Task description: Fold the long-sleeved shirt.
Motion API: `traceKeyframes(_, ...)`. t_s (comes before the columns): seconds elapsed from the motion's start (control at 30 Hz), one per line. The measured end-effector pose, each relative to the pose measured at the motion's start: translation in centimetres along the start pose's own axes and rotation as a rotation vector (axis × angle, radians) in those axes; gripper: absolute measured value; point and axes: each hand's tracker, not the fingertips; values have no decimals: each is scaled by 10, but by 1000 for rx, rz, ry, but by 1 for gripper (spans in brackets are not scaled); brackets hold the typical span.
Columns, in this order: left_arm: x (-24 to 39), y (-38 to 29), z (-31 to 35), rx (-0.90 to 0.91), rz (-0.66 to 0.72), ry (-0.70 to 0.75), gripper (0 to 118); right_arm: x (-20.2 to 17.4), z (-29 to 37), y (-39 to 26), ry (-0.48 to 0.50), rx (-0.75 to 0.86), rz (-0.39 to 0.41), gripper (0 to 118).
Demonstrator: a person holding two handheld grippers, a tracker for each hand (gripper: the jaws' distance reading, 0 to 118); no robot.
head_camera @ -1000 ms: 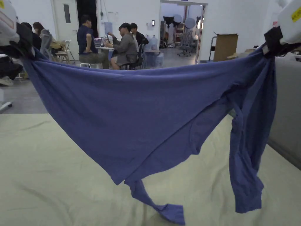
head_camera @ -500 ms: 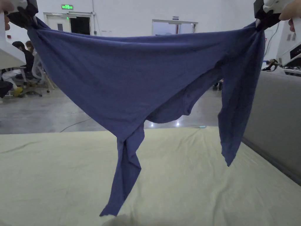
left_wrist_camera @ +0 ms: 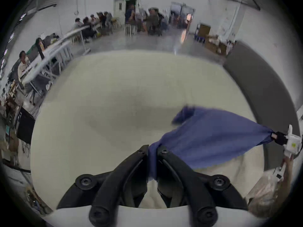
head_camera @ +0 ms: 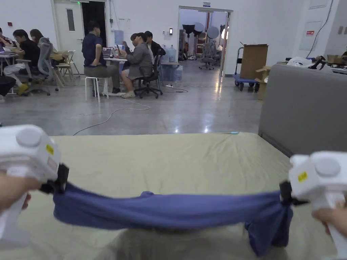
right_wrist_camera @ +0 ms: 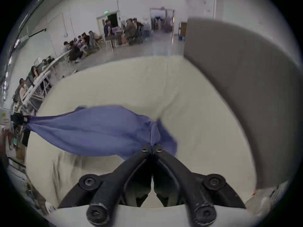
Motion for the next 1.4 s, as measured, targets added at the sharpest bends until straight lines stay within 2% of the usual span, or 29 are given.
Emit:
traceKeyframes(0.07,-9,-38,-12,-45,-6,14,6,4,-3,-52,38,-33,-41,0)
traceKeyframes(0.13,-19,-77,-15,-78,-11,-3,6,5,2,-104,16,-40,16,0)
traceKeyframes(0.3,-45,-163,2,-144,22,-35,6,12,39,-197,37,-70,108,0)
traceKeyframes(0.47,-61,-241,29,-156,23,-28,6,23,80,-267,65,-100,116,0)
traceKeyframes(0.57,-70,-282,32,-195,71,-55,6,26,91,-299,65,-132,159,0)
traceKeyframes(0.7,-72,-324,26,-212,70,-59,6,27,85,-330,75,-194,172,0)
traceKeyframes(0.8,-75,-345,13,-246,89,-61,6,24,65,-348,12,-268,227,0)
traceKeyframes(0.9,-75,-360,-4,-257,71,-36,6,22,42,-359,25,-309,205,0)
traceKeyframes(0.97,-78,-366,-14,-256,91,-41,6,21,30,-366,7,-323,223,0)
traceKeyframes(1.1,-87,-365,-25,-220,124,-30,6,17,30,-354,-3,-355,206,0)
traceKeyframes(1.17,-87,-365,-22,-210,139,-30,9,17,31,-349,4,-375,211,6)
traceKeyframes(1.2,-89,-364,-19,-200,166,-34,16,18,32,-344,0,-385,213,14)
traceKeyframes(1.23,-91,-362,-14,-195,179,-26,32,19,36,-340,-7,-390,207,28)
traceKeyframes(1.27,-85,-360,0,-194,193,-17,79,18,46,-331,-19,-393,197,59)
traceKeyframes(1.3,-83,-357,13,-181,204,-4,109,15,59,-323,-61,-366,203,85)
traceKeyframes(1.33,-83,-356,31,-117,213,-29,118,11,76,-313,-85,-295,229,94)
traceKeyframes(1.37,-82,-352,56,24,223,-72,114,6,97,-304,-79,-212,247,94)
traceKeyframes(1.4,-77,-355,76,70,233,-117,115,2,115,-294,-60,-145,254,94)
